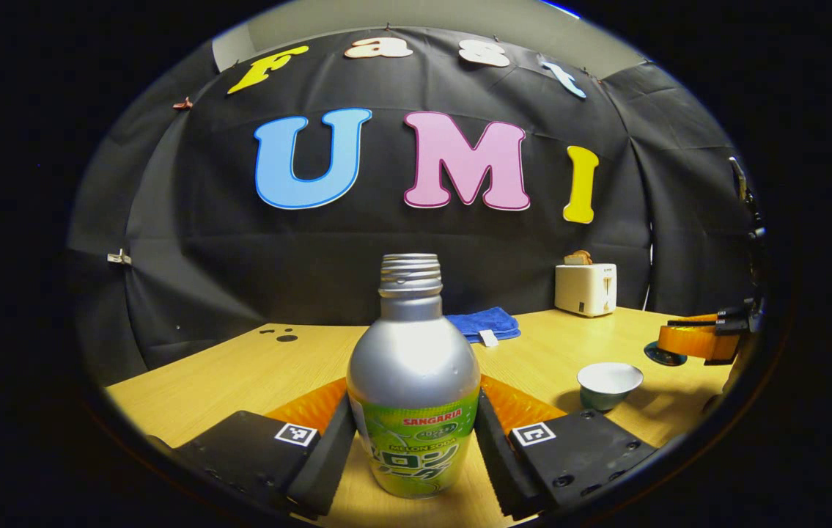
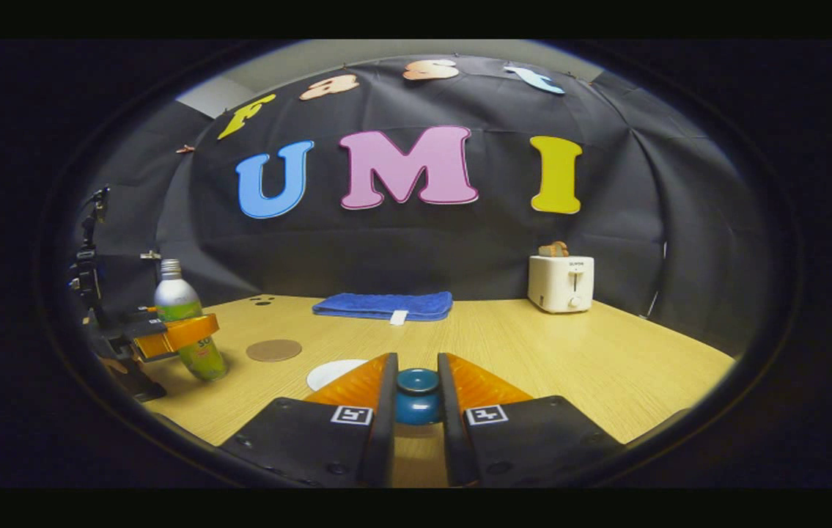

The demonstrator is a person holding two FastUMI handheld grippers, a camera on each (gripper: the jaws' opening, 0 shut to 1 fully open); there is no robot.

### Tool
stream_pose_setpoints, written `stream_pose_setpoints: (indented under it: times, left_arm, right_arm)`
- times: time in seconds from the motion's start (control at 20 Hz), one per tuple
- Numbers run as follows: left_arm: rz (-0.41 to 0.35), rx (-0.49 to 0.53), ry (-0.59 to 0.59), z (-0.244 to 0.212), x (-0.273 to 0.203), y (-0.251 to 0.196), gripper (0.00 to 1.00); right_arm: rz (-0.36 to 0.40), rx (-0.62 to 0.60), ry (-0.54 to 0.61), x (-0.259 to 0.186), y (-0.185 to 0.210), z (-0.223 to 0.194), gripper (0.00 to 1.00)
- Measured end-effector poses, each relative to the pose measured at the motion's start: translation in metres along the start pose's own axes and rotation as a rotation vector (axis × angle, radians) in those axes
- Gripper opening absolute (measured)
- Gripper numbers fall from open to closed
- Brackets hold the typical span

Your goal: Open the teacup lid with one hand, grasp the water bottle and pour water into the teacup with the other hand; after pouring, place the water bottle on the coaster and then close the teacup lid.

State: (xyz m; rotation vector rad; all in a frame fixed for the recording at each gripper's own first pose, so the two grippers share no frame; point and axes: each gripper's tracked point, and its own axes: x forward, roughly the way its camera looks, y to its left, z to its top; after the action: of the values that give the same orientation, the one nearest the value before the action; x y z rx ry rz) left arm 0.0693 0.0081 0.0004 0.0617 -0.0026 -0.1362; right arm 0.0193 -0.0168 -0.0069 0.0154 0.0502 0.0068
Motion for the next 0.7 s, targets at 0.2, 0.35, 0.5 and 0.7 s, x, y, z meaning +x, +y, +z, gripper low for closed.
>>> stream_pose_setpoints:
  times: [0.2, 0.35, 0.5, 0.7]
  left_arm:
    - [0.014, 0.204, 0.006, 0.004, 0.002, -0.003, 0.81]
    - [-0.012, 0.309, -0.002, 0.017, 0.008, -0.014, 0.8]
    - [-0.061, 0.483, 0.006, 0.024, 0.017, -0.031, 0.8]
    - [-0.133, 0.736, -0.002, 0.026, 0.028, -0.062, 0.8]
  right_arm:
    - [-0.03, -0.015, -0.048, 0.0, -0.01, 0.007, 0.34]
    - [-0.027, -0.014, -0.05, 0.001, -0.012, 0.007, 0.31]
    - [-0.022, -0.014, -0.05, 0.004, -0.017, 0.007, 0.28]
    - [-0.04, -0.014, -0.051, 0.005, -0.033, 0.008, 0.28]
